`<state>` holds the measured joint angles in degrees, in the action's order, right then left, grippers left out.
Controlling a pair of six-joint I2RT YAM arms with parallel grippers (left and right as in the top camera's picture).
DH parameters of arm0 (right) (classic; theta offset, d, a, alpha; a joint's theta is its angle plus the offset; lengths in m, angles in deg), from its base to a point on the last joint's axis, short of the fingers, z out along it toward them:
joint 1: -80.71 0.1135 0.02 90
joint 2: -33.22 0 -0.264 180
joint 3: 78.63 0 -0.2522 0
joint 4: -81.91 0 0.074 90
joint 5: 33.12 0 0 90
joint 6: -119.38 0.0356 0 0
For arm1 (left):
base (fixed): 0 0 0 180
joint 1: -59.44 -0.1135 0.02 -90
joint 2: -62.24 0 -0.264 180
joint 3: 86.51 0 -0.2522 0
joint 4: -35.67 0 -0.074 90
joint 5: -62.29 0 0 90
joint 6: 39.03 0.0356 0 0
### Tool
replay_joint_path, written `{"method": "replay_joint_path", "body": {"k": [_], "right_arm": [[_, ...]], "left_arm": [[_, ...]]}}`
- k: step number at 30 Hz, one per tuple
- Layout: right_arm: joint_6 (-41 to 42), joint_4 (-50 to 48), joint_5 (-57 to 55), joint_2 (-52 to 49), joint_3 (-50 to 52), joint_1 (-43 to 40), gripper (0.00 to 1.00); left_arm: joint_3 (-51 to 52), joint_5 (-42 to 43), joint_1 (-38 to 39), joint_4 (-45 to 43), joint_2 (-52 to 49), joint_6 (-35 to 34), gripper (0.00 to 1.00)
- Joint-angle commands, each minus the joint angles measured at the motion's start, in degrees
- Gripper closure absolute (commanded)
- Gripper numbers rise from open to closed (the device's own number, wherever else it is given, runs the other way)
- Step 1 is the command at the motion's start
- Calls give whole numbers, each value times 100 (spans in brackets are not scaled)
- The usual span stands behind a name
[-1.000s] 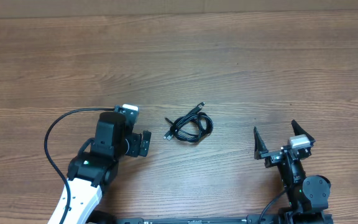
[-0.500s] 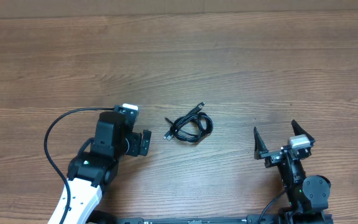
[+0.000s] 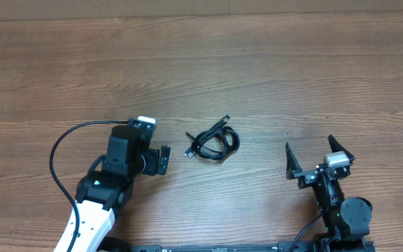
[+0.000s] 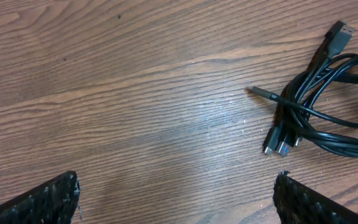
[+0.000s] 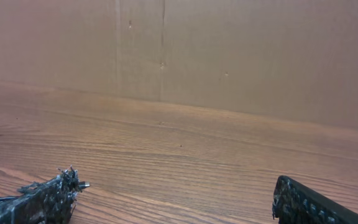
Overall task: Untangle cables
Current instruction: 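Raise the left gripper and position it near the black cable bundle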
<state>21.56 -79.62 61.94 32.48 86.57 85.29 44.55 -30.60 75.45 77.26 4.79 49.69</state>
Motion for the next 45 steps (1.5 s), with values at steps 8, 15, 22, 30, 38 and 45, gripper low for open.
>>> {"method": "replay_joint_path", "body": {"k": [8, 15, 22, 30, 38, 45], "right_arm": [[-42, -26, -52, 57, 59, -13, 0], [-42, -26, -50, 57, 59, -13, 0], [-42, -26, -50, 57, 59, -13, 0], [-42, -26, -52, 57, 59, -13, 0], [-42, -26, -50, 57, 59, -13, 0], [-42, -26, -50, 57, 59, -13, 0]], "left_arm": [[-131, -46, -24, -26, -20, 63, 0], [-131, -44, -24, -28, -20, 61, 0], [-131, -2, -24, -72, -20, 44, 0], [-131, -4, -24, -90, -20, 44, 0], [-131, -4, -24, -151, -20, 44, 0], [-131, -2, -24, -151, -20, 44, 0]]}}
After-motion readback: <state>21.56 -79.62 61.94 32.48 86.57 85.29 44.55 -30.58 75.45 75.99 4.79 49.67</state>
